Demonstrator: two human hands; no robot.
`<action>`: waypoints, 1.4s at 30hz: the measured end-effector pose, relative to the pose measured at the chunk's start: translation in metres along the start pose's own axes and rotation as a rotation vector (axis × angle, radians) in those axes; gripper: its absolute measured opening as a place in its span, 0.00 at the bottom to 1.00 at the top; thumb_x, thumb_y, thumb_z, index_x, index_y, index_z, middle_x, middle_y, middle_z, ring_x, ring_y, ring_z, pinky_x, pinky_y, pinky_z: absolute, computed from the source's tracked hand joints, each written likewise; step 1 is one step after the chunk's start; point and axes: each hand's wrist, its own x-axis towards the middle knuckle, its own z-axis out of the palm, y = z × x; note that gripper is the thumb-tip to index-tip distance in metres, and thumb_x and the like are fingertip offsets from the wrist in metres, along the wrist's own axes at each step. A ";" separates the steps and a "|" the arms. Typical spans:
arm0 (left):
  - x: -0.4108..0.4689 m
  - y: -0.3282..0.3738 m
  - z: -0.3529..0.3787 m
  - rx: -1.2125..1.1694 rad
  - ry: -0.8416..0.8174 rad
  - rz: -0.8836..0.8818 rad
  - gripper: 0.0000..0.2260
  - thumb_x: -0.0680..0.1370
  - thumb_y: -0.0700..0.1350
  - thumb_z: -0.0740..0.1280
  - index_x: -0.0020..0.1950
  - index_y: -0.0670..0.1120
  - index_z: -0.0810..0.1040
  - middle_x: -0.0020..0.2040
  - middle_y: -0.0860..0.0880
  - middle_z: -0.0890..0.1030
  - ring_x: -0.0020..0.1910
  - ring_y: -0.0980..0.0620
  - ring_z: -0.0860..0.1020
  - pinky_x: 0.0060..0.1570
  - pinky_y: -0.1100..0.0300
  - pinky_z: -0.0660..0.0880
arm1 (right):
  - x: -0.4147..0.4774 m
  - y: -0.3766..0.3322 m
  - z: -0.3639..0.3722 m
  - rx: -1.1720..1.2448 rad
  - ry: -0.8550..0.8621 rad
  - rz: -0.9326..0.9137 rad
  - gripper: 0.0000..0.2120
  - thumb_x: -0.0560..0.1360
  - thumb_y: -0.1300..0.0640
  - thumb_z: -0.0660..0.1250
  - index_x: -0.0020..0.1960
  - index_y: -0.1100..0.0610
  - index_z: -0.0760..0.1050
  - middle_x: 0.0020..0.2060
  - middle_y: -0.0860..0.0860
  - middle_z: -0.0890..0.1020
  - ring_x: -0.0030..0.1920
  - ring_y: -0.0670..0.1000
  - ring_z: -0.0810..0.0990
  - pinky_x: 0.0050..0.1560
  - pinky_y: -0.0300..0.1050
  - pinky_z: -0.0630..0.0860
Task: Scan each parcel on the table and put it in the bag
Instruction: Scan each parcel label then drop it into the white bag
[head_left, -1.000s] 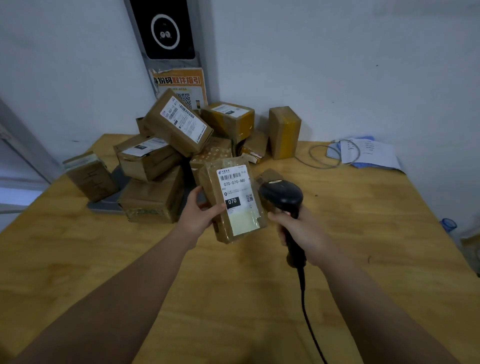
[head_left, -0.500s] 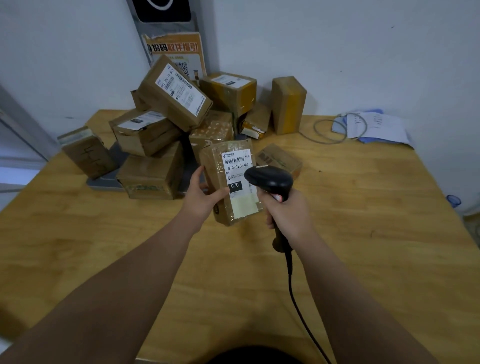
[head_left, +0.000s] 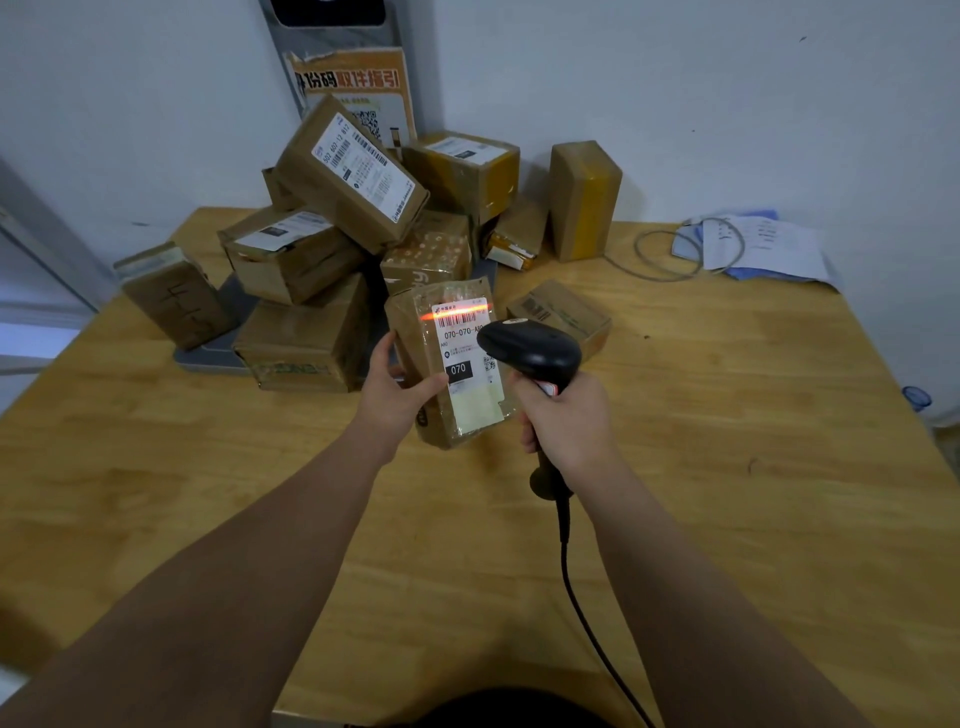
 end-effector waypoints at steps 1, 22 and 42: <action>0.000 -0.001 0.000 -0.003 0.003 -0.002 0.38 0.73 0.43 0.74 0.76 0.55 0.56 0.64 0.49 0.73 0.64 0.50 0.71 0.59 0.50 0.71 | 0.000 0.000 0.000 0.009 -0.002 0.006 0.13 0.75 0.55 0.68 0.34 0.59 0.76 0.23 0.52 0.76 0.23 0.48 0.75 0.32 0.44 0.77; 0.006 -0.006 -0.003 -0.024 0.029 -0.021 0.38 0.74 0.41 0.73 0.77 0.55 0.56 0.65 0.49 0.72 0.62 0.53 0.69 0.52 0.55 0.70 | 0.002 0.007 -0.002 -0.014 -0.021 0.000 0.14 0.76 0.56 0.68 0.33 0.60 0.76 0.24 0.53 0.76 0.21 0.44 0.75 0.25 0.35 0.74; -0.011 -0.012 -0.004 -0.039 -0.012 0.020 0.37 0.74 0.44 0.73 0.77 0.55 0.57 0.58 0.54 0.72 0.58 0.55 0.70 0.49 0.59 0.70 | -0.014 0.029 0.010 0.028 -0.033 -0.015 0.12 0.75 0.56 0.69 0.37 0.62 0.76 0.23 0.50 0.76 0.23 0.46 0.76 0.29 0.40 0.77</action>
